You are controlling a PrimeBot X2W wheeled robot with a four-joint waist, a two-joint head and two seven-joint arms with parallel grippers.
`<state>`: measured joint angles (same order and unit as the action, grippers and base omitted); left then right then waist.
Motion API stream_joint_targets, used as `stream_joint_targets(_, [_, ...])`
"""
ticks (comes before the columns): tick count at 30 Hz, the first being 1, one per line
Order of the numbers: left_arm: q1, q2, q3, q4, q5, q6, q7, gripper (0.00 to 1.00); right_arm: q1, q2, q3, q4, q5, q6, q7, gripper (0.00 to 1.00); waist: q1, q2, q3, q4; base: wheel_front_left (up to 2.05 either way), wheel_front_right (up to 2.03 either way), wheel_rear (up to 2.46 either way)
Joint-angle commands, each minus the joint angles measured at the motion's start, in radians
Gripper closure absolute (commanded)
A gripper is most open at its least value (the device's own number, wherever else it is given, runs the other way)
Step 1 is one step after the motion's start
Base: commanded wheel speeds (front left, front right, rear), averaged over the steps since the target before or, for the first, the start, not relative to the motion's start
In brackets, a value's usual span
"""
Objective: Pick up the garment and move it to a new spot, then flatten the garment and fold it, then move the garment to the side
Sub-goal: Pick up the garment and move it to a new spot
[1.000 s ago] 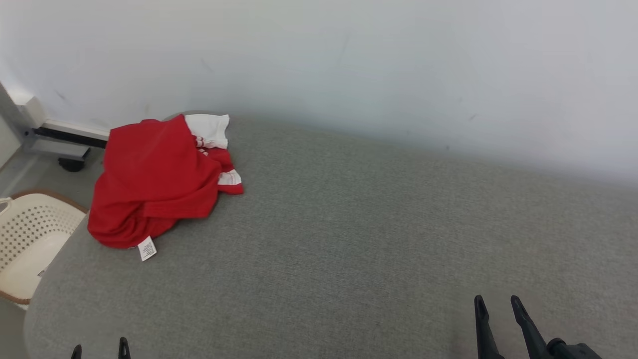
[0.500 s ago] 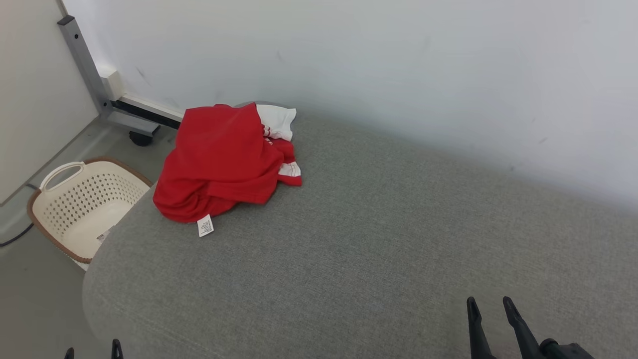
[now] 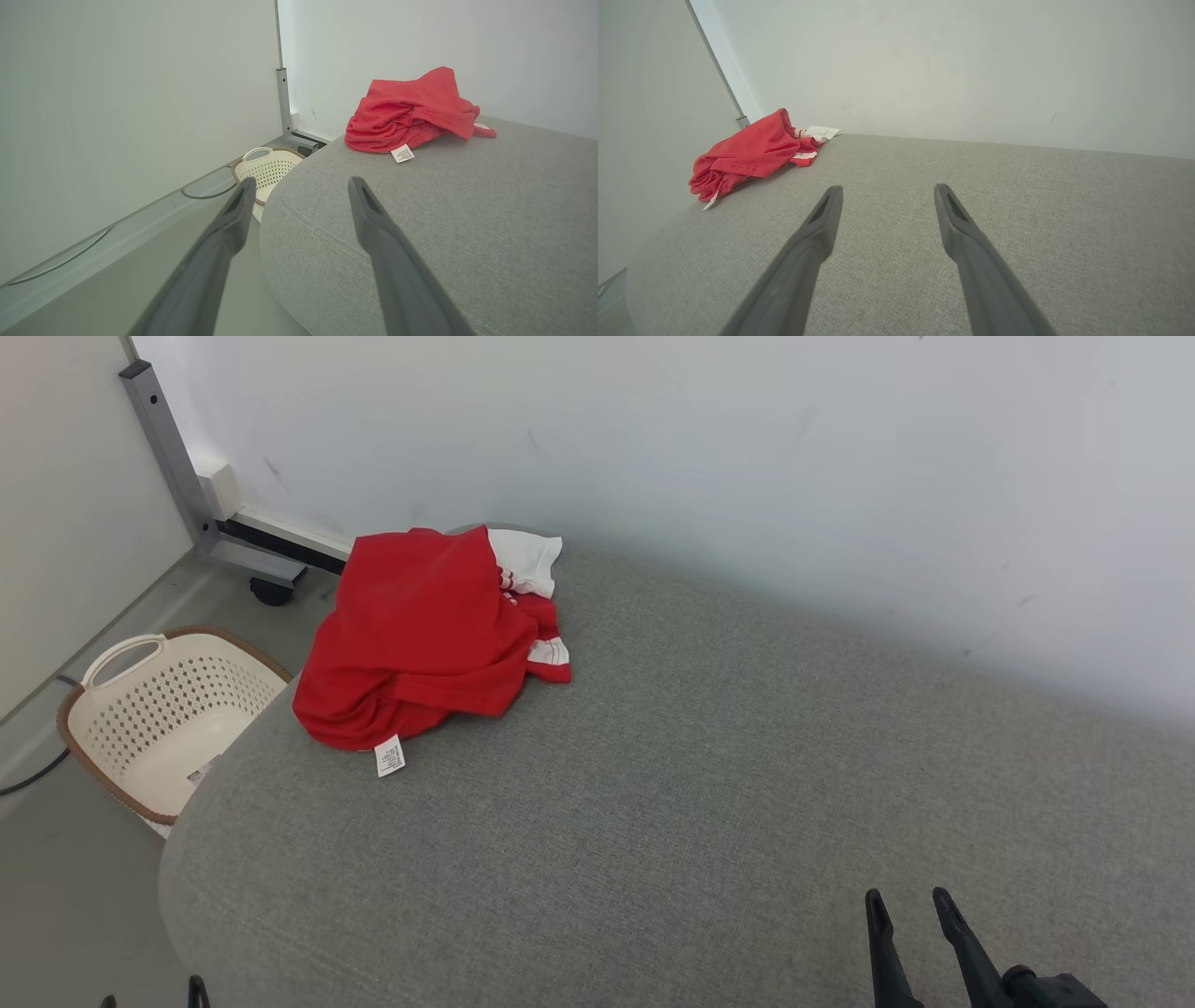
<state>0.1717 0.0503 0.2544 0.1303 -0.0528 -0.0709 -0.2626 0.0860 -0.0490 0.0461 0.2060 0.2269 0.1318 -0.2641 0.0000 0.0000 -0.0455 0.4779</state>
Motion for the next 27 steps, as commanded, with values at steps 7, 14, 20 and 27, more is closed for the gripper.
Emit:
stream_joint_targets(7, [-0.005, 0.000, -0.011, 0.004, -0.006, -0.005, -0.003, 0.00, 0.016, -0.002, -0.002, -0.005, 0.001, -0.002, -0.001, 0.00, 0.0000, 0.0000, -0.012, -0.012, 0.00, 0.00, 0.00])
stream_joint_targets(14, [-0.086, 0.000, -0.035, -0.003, -0.023, -0.016, -0.003, 0.00, 0.009, -0.003, 0.007, -0.013, -0.019, -0.002, -0.001, 0.00, 0.0000, 0.0000, 0.008, -0.078, 0.00, 0.00, 0.00])
stream_joint_targets(20, [-0.263, 0.004, -0.023, 0.076, -0.056, -0.035, -0.003, 0.00, -0.035, -0.003, 0.007, -0.030, -0.042, -0.002, -0.001, 0.00, 0.0000, 0.0000, 0.070, -0.167, 0.00, 0.00, 0.00])
stream_joint_targets(27, [-0.506, 0.068, 0.048, 0.228, -0.114, -0.051, -0.003, 0.00, -0.127, -0.003, -0.011, -0.074, -0.067, -0.002, 0.000, 0.00, 0.0000, 0.0000, 0.201, -0.290, 0.00, 0.00, 0.00])
